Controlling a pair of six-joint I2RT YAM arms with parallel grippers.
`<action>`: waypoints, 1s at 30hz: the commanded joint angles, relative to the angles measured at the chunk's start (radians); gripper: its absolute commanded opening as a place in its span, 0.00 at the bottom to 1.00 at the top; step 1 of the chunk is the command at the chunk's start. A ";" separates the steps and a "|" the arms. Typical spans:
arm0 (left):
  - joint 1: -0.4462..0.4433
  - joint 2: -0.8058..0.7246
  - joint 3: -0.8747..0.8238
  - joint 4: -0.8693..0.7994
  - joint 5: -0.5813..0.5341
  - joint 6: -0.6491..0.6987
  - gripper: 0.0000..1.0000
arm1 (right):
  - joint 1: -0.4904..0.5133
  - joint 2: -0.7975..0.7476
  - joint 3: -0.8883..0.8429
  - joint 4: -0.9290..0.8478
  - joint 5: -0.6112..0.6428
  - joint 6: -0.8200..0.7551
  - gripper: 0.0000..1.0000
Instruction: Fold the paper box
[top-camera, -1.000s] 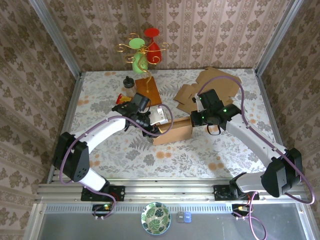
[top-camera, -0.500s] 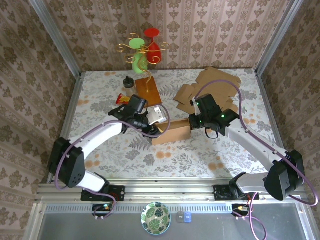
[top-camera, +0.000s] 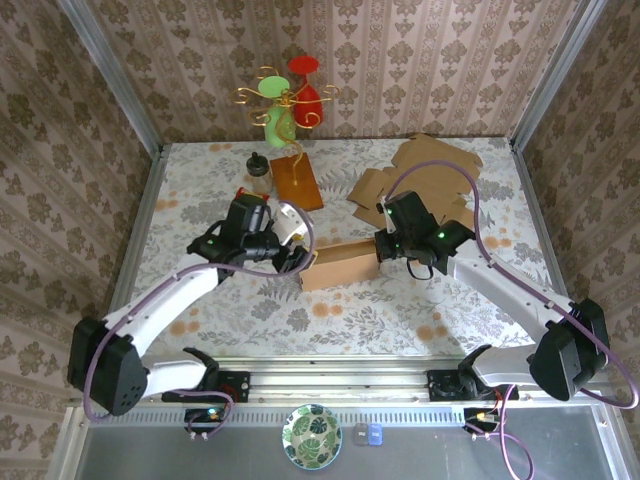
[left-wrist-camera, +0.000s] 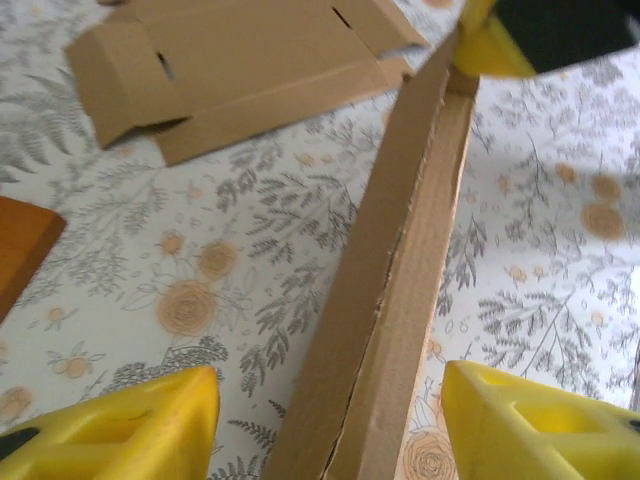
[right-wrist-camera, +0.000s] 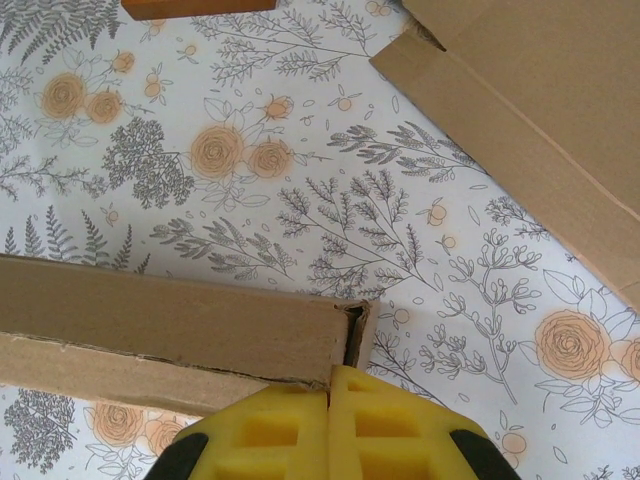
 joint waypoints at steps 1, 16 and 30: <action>0.021 -0.067 0.009 -0.013 -0.009 -0.096 0.56 | 0.009 0.015 0.028 -0.032 0.040 0.023 0.00; 0.024 0.005 0.200 -0.503 -0.090 -0.221 0.31 | 0.013 0.029 0.061 -0.062 0.045 0.042 0.00; -0.039 0.124 0.268 -0.497 -0.203 -0.216 0.20 | 0.013 0.034 0.061 -0.059 0.038 0.042 0.00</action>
